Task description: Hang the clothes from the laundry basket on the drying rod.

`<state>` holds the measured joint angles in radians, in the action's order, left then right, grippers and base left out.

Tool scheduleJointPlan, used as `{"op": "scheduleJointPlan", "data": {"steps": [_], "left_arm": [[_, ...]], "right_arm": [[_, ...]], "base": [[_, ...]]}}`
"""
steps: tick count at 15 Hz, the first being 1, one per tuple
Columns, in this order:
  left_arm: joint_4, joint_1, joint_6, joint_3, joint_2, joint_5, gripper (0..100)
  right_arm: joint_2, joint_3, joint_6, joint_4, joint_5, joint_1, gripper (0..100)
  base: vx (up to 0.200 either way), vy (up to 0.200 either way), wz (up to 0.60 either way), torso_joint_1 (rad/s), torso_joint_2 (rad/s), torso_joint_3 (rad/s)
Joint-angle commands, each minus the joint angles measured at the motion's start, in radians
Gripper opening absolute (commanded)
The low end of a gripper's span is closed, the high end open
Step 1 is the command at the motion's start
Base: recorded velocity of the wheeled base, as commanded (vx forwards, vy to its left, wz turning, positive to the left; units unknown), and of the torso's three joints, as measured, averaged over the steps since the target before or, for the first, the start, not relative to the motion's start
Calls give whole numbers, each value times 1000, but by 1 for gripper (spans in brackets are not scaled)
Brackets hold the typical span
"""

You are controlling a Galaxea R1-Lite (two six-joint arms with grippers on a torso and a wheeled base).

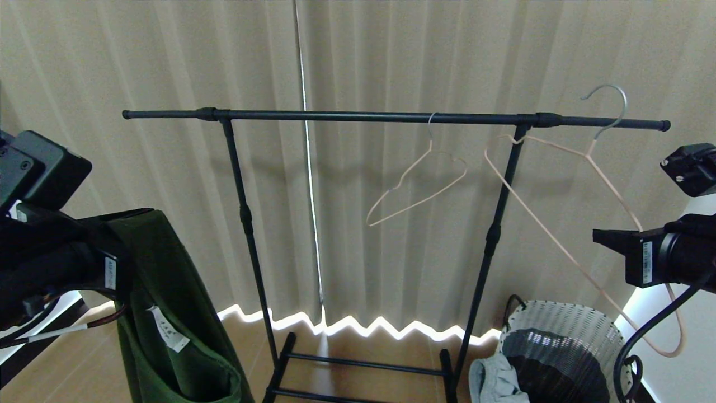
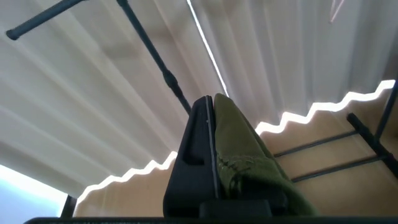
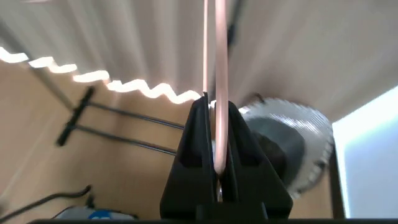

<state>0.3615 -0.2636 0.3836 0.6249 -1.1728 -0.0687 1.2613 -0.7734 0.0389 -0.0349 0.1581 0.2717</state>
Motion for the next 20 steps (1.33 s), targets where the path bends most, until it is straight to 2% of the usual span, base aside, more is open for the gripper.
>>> {"op": "scheduleJointPlan", "data": {"steps": [1,3,4,6,8,10,12,15,20], "left_arm": [[2,-37,-5,33,-56,-5,0],[1,-65,-9,73,-99,-10,0],[1,-89,-31,114,-148,-20,0],[1,-126,-106,173,-229,-106,0],[2,-141,-203,243,-317,-189,0],[2,-144,-275,309,-396,-212,0],[8,-146,-335,369,-452,-223,0],[10,-170,-347,395,-467,-226,0],[45,-197,-344,395,-467,-224,0]], "right_arm": [[-39,26,2,-2,-2,109,0],[-31,31,9,-3,-20,187,0],[-28,29,45,-3,-86,241,0],[-28,29,95,-3,-173,310,0],[-29,31,134,-3,-204,377,0],[-33,32,176,-3,-242,432,0],[-34,48,177,-10,-273,465,0],[-29,97,174,-108,-305,518,0],[3,98,176,-119,-318,566,0]], "base": [[0,0,0,0,0,0],[0,0,0,0,0,0],[0,0,0,0,0,0],[0,0,0,0,0,0],[0,0,0,0,0,0],[0,0,0,0,0,0],[0,0,0,0,0,0],[0,0,0,0,0,0],[0,0,0,0,0,0]]}}
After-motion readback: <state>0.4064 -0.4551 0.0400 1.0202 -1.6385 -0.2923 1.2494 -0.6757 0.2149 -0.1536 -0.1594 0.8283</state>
